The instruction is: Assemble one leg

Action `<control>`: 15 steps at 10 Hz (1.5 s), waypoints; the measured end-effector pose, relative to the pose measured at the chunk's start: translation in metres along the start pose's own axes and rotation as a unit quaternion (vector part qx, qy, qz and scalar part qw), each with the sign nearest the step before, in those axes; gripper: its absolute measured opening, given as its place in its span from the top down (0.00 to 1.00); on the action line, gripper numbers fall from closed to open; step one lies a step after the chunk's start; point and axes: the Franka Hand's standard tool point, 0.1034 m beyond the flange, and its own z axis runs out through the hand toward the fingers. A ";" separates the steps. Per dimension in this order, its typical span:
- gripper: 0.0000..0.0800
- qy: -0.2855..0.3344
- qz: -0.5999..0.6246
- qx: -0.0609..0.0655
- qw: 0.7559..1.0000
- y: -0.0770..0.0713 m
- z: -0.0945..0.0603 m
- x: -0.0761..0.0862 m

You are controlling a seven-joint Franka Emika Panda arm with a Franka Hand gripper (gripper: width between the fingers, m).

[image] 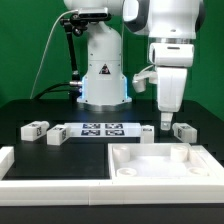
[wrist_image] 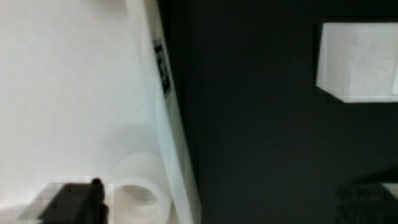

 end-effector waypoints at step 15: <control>0.19 -0.037 0.550 0.059 0.832 -0.075 0.014 0.050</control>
Offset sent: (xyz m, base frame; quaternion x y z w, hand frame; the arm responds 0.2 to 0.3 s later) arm -0.0278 0.0190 -0.0018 -0.0173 0.0195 0.3409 0.9397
